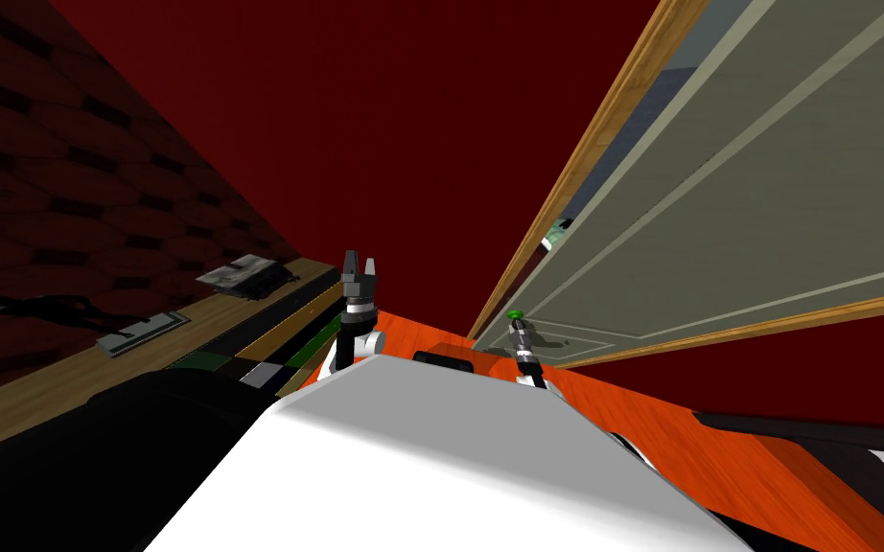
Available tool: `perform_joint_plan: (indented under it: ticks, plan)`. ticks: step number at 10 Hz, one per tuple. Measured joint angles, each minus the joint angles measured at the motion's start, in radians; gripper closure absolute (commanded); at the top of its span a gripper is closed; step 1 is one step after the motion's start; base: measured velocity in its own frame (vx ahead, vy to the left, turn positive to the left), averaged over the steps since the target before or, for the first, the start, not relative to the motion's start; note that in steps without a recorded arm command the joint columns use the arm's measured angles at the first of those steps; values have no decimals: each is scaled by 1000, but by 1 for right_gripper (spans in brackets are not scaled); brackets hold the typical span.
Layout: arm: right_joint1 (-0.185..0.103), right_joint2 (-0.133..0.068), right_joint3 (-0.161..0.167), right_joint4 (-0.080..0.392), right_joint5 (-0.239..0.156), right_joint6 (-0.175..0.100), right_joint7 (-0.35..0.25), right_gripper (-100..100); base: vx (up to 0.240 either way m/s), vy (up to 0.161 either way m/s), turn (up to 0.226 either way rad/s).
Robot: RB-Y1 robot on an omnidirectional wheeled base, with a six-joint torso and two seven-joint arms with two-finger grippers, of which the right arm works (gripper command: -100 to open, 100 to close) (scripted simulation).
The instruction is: Pull the door open
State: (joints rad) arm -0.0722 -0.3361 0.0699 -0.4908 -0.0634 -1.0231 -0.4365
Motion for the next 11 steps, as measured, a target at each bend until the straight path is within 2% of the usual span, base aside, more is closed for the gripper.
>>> perform_joint_plan:
  ticks: [3, 5, 7, 10, 11]
  plan:
    - [-12, 1, 2, 16, 1, -6, -70, 100, -30, -7, 11]
    - [-11, 2, 3, 5, 1, 1, -114, 100, -28, -11, 12]
    - [-30, 2, 5, 29, 1, -6, -167, 100, -41, -11, 16]
    - [-43, 4, 8, 44, 2, -10, -238, 100, -27, -12, 14]
    - [-59, 4, 9, 71, 3, -22, -265, 100, -39, -16, 21]
